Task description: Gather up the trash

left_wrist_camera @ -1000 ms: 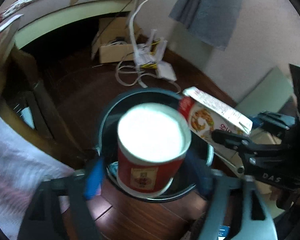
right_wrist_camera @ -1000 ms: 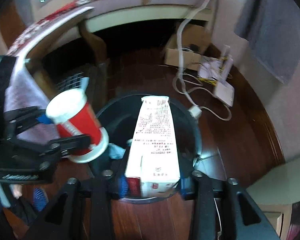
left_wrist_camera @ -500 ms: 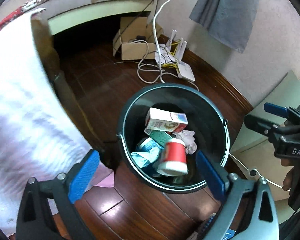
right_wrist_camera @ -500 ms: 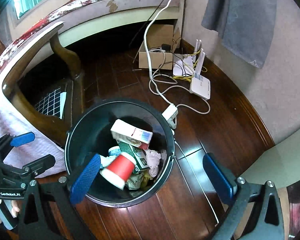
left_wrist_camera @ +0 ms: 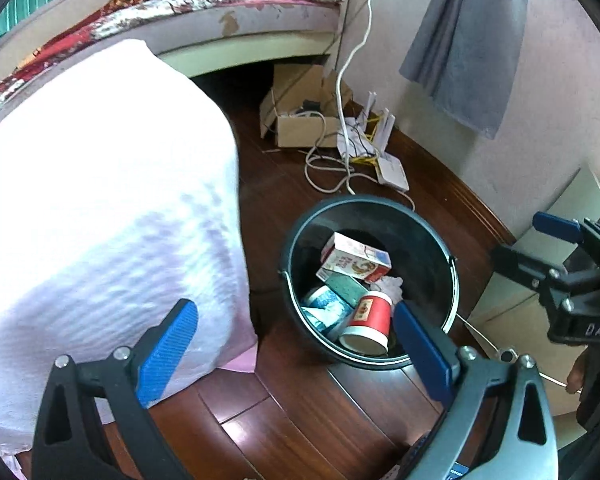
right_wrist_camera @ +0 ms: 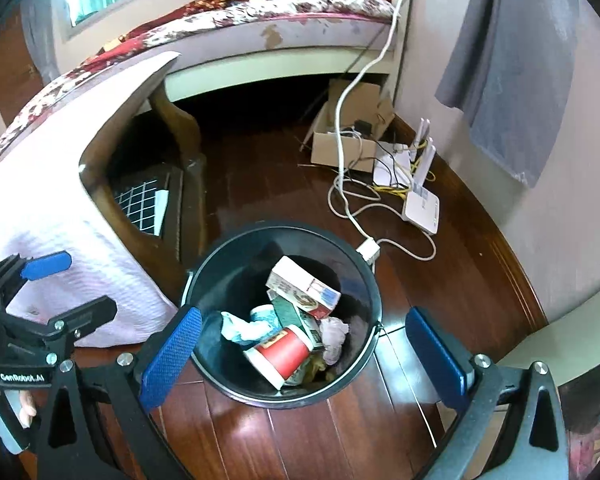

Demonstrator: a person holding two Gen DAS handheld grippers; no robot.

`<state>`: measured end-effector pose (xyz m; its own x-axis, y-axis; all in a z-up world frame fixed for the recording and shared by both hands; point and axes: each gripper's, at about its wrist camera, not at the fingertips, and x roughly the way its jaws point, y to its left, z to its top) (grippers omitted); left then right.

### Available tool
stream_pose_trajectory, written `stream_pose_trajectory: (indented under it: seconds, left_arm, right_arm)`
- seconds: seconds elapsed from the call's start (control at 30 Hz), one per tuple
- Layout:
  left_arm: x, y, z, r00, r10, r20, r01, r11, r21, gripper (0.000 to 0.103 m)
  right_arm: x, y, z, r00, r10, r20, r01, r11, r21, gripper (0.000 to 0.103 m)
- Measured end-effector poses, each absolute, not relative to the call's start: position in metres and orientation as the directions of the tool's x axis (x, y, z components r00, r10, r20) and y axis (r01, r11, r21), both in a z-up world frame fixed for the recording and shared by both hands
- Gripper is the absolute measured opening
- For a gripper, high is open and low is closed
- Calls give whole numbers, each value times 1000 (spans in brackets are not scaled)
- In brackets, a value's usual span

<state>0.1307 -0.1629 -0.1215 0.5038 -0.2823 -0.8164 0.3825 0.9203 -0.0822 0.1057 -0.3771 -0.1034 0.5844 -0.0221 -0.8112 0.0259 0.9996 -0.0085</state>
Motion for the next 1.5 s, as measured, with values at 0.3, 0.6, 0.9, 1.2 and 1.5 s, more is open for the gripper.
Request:
stream_pose_trajectory:
  seconds: [0.3, 0.6, 0.9, 1.2, 1.5]
  left_arm:
    - [112, -147, -91, 567, -266, -779, 365, 930, -52, 99]
    - [84, -124, -56, 642, -245, -727, 335, 942, -21, 99]
    - [42, -88, -20, 708, -199, -678, 273, 962, 4, 99]
    - [9, -51, 12, 748, -177, -639, 219, 976, -15, 100]
    - [-26, -38, 42, 786, -195, -587, 225, 974, -22, 102]
  right_arm:
    - [86, -348, -72, 629, -4, -777, -34, 999, -33, 103]
    - [66, -314, -30, 686, 17, -727, -80, 995, -53, 103]
    - [25, -279, 10, 725, -2, -689, -72, 994, -79, 103]
    - [-14, -263, 53, 747, -8, -665, -17, 999, -31, 103]
    - [-52, -242, 98, 794, -44, -606, -1, 997, -73, 103]
